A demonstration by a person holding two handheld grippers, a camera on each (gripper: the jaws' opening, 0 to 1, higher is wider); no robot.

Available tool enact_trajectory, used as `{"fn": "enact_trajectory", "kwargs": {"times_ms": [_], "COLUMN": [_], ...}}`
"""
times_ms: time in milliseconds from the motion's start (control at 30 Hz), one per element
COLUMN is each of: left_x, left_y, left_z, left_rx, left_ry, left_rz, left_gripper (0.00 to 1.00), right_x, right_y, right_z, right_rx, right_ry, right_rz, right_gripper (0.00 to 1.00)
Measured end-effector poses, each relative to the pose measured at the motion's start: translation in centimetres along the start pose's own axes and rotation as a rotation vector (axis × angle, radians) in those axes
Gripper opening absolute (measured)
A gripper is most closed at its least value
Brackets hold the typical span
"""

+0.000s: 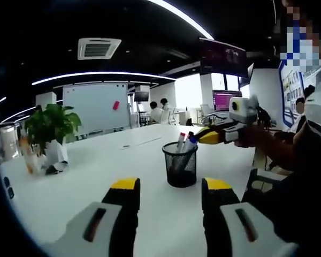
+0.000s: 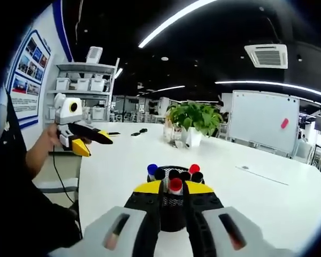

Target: Pick up the whiteboard markers from the pen holder and place them facing the whiteboard neatly

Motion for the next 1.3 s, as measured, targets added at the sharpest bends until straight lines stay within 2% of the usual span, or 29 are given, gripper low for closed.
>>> {"fn": "enact_trajectory", "kwargs": {"times_ms": [900, 1300], "left_x": [0.0, 0.0], "left_y": [-0.1, -0.1], "left_z": [0.2, 0.3], "left_rx": [0.004, 0.005], "left_ry": [0.001, -0.003], "left_rz": [-0.003, -0.005], "left_gripper": [0.47, 0.47], "right_x": [-0.6, -0.4], "right_y": [1.1, 1.4], "right_z": [-0.4, -0.3], "right_rx": [0.004, 0.007], "right_ry": [-0.006, 0.017], "right_rz": [0.051, 0.054], "right_gripper": [0.15, 0.14]}}
Point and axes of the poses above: the point that each gripper's makers call its tool centre point, and the gripper's own axes: y roughly forward along the fingers, z roughly to its left, x roughly out of its top, the point moved 2 cm from there along -y, roughly backward along the fingers, and after that the axes turned 5 degrees about -y, right-handed, at the moved point
